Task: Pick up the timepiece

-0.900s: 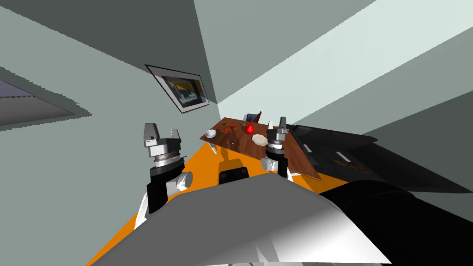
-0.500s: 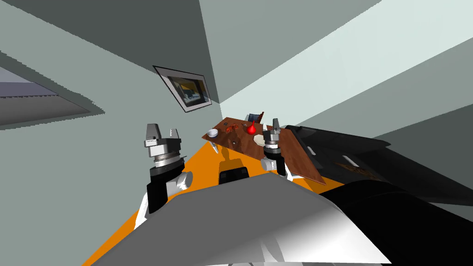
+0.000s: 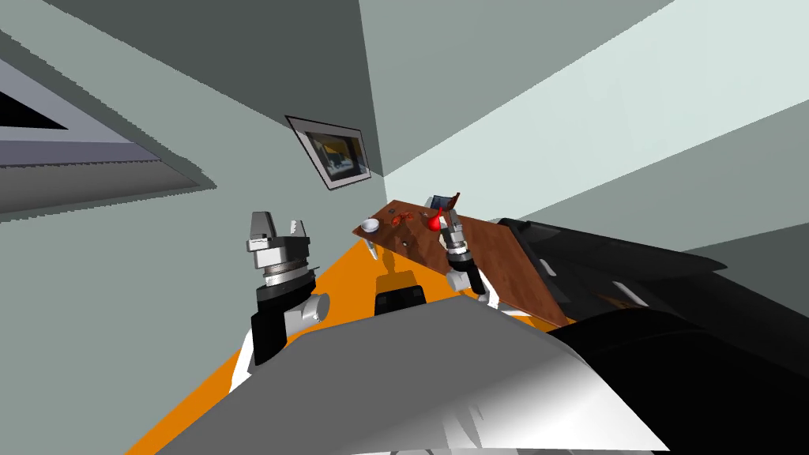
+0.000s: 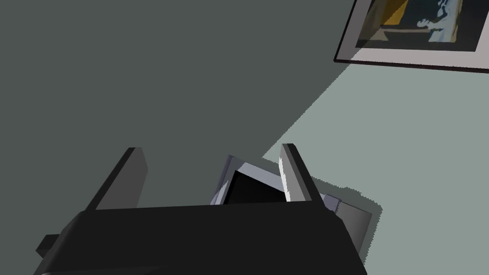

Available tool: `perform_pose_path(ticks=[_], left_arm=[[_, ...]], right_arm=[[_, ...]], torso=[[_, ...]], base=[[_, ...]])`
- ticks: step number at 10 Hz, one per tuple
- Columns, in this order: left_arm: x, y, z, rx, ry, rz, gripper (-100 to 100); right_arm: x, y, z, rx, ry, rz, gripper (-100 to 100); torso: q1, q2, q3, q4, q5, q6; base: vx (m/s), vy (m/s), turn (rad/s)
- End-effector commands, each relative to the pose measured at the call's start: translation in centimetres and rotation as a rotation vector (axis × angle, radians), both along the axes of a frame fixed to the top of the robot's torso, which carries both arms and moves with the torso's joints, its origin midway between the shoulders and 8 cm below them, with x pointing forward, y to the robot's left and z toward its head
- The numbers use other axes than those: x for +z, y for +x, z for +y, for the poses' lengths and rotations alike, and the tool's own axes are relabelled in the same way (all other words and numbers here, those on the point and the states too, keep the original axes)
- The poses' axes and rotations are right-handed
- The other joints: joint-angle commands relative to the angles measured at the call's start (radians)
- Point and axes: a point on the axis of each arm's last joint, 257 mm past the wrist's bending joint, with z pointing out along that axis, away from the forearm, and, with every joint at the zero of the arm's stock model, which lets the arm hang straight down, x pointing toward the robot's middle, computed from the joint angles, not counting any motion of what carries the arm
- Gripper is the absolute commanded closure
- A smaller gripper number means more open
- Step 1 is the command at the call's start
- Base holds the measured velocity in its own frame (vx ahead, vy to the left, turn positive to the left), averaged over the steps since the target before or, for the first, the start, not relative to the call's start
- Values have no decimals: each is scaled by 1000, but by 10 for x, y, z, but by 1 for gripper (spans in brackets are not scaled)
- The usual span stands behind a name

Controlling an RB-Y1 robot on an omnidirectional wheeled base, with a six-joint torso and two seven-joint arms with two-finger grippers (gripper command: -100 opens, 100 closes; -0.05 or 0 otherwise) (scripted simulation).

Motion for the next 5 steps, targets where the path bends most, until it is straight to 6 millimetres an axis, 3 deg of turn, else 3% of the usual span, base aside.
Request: perform_pose_path(ticks=[1, 3, 4, 5], left_arm=[[0, 0, 0, 0, 0, 0, 0], [0, 0, 0, 0, 0, 0, 0], [0, 0, 0, 0, 0, 0, 0], [0, 0, 0, 0, 0, 0, 0]], right_arm=[[-13, 5, 6, 16, -26, 27, -100], [-46, 18, 18, 58, -98, 100, -100], [-47, 18, 18, 61, -106, 101, -100], [-65, 23, 22, 82, -149, 140, -100]], torso=[[0, 0, 0, 0, 0, 0], [0, 0, 0, 0, 0, 0], [0, 0, 0, 0, 0, 0], [0, 0, 0, 0, 0, 1]], base=[[-11, 0, 47], [-14, 8, 183], [-12, 2, 68], [-13, 6, 159]])
